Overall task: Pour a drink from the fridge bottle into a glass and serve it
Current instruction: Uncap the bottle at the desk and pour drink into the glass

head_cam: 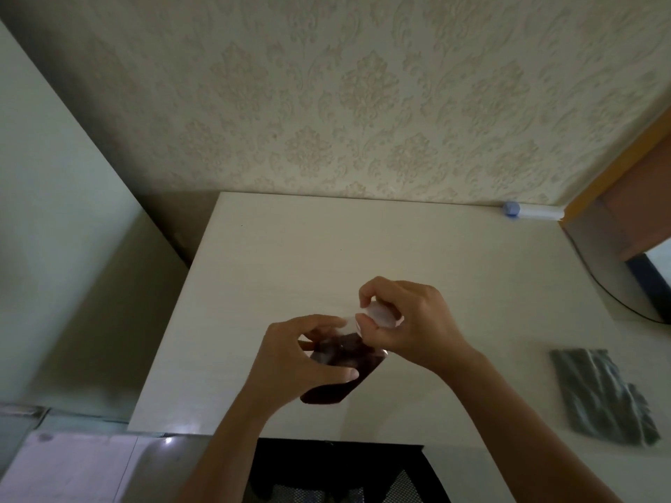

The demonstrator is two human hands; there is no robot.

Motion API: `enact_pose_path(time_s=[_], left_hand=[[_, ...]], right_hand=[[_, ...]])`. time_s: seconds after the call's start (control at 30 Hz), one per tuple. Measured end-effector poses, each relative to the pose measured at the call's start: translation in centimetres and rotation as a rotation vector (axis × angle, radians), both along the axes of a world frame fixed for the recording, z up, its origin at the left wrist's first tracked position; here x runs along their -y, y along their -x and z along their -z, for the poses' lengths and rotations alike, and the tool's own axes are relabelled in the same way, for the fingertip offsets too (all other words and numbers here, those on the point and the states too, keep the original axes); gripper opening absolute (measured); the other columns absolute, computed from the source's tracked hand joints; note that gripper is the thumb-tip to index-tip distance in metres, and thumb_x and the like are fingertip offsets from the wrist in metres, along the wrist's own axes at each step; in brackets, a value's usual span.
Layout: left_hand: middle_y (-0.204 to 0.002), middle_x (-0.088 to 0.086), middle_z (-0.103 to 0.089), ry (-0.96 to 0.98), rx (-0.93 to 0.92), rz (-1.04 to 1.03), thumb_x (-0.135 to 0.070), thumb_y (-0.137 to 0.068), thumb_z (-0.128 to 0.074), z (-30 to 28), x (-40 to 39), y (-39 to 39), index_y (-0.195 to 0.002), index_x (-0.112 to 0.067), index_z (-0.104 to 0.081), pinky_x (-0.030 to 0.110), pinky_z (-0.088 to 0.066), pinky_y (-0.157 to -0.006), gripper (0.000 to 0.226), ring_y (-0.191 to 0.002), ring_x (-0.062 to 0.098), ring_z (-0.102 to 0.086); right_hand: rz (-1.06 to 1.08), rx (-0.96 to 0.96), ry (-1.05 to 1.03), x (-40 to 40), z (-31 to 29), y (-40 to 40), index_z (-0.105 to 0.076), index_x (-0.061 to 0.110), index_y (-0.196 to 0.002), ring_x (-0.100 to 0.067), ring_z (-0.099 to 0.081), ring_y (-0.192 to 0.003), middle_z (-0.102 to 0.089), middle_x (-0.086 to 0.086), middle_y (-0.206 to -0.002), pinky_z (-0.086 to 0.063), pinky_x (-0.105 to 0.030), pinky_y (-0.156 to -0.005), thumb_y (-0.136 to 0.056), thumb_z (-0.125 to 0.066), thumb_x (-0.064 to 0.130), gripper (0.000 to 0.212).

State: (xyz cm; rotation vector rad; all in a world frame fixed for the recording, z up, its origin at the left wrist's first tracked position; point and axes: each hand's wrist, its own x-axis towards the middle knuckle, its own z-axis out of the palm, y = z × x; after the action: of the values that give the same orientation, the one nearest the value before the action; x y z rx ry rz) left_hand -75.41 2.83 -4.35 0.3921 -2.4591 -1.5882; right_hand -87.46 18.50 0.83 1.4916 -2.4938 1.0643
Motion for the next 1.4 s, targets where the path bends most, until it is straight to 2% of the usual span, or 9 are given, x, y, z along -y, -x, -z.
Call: enact_pose_path(time_s=[0.1, 0.23, 0.33, 0.6, 0.77, 0.9, 1.07, 1.2, 1.4], left_hand=[[-0.093, -0.019, -0.071, -0.072, 0.031, 0.041, -0.042, -0.047, -0.087, 0.2, 0.6, -0.2, -0.099, -0.039, -0.067, 0.02, -0.056, -0.074, 0.056, -0.089, 0.008, -0.067], [-0.094, -0.021, -0.071, -0.076, 0.028, -0.021, -0.043, -0.045, -0.087, 0.3, 0.7, -0.3, -0.098, -0.044, -0.065, 0.015, -0.053, -0.072, 0.058, -0.089, 0.005, -0.067], [-0.094, -0.027, -0.069, -0.045, 0.025, -0.041, -0.045, -0.044, -0.085, 0.3, 0.8, -0.2, -0.098, -0.047, -0.064, 0.012, -0.052, -0.073, 0.057, -0.089, 0.0, -0.066], [-0.092, -0.032, -0.067, -0.041, 0.082, -0.037, -0.021, -0.048, -0.093, 1.5, 0.7, 0.4, -0.096, -0.046, -0.064, 0.012, -0.051, -0.072, 0.061, -0.087, -0.002, -0.065], [-0.092, -0.025, -0.069, -0.073, 0.119, -0.07, -0.021, -0.047, -0.093, 3.0, 0.3, 0.4, -0.102, -0.035, -0.068, 0.014, -0.053, -0.075, 0.062, -0.087, 0.001, -0.065], [-0.089, -0.021, -0.071, -0.056, 0.137, -0.103, -0.023, -0.046, -0.093, 3.6, 0.0, 0.7, -0.102, -0.035, -0.069, 0.013, -0.052, -0.073, 0.062, -0.088, 0.0, -0.064], [-0.092, -0.028, -0.068, -0.046, 0.157, -0.128, -0.022, -0.046, -0.093, 4.0, -0.1, 1.2, -0.096, -0.042, -0.067, 0.017, -0.052, -0.075, 0.06, -0.087, -0.002, -0.064], [-0.091, -0.026, -0.069, -0.043, 0.159, -0.159, -0.02, -0.046, -0.093, 4.5, 0.0, 1.3, -0.096, -0.044, -0.067, 0.021, -0.053, -0.077, 0.061, -0.085, -0.001, -0.065], [-0.089, -0.014, -0.072, -0.024, 0.158, -0.191, -0.019, -0.047, -0.093, 4.9, 0.3, 1.2, -0.099, -0.04, -0.068, 0.025, -0.054, -0.079, 0.062, -0.086, 0.0, -0.066]], right_hand=[[-0.156, 0.016, -0.097, -0.1, -0.8, 0.6, -0.056, 0.028, -0.093, -0.001, -0.048, -0.068, -0.052, 0.02, -0.079, -0.04, -0.012, -0.059, -0.08, -0.059, 0.037, 0.017], [-0.195, 0.119, -0.177, -1.0, -1.3, 1.2, -0.051, 0.039, -0.12, 0.0, -0.054, -0.093, -0.057, 0.019, -0.105, -0.047, -0.019, -0.077, -0.09, -0.055, 0.04, 0.031], [-0.223, 0.114, -0.175, -1.6, -0.5, 0.8, -0.046, 0.037, -0.132, -0.006, -0.053, -0.097, -0.054, 0.01, -0.111, -0.047, -0.025, -0.078, -0.095, -0.048, 0.029, 0.038], [-0.081, 0.211, 0.015, -3.1, 1.8, 0.3, -0.063, 0.02, -0.114, -0.011, -0.051, -0.113, -0.053, 0.001, -0.121, -0.045, -0.025, -0.089, -0.092, -0.052, 0.007, 0.028], [0.249, 0.41, 0.271, -5.1, 6.0, 2.1, -0.061, 0.017, -0.092, -0.019, -0.063, -0.091, -0.061, -0.004, -0.104, -0.054, -0.029, -0.069, -0.073, -0.074, 0.002, 0.028], [0.592, 0.714, 0.224, -7.1, 13.5, 3.1, -0.049, 0.026, -0.086, -0.022, -0.068, -0.08, -0.061, -0.016, -0.097, -0.055, -0.031, -0.064, -0.066, -0.066, 0.007, 0.031], [0.715, 0.734, -0.01, -9.1, 19.8, 3.0, -0.05, 0.022, -0.088, -0.026, -0.06, -0.084, -0.054, -0.009, -0.097, -0.054, -0.042, -0.072, -0.058, -0.07, 0.004, 0.041], [0.762, 0.714, -0.072, -9.7, 21.5, 2.7, -0.05, 0.012, -0.088, -0.024, -0.05, -0.079, -0.052, -0.01, -0.092, -0.04, -0.025, -0.066, -0.058, -0.073, -0.007, 0.043], [0.803, 0.643, -0.117, -10.4, 23.6, 2.3, -0.051, 0.01, -0.085, -0.032, -0.051, -0.078, -0.047, -0.005, -0.086, -0.038, -0.033, -0.07, -0.063, -0.069, -0.009, 0.034]])
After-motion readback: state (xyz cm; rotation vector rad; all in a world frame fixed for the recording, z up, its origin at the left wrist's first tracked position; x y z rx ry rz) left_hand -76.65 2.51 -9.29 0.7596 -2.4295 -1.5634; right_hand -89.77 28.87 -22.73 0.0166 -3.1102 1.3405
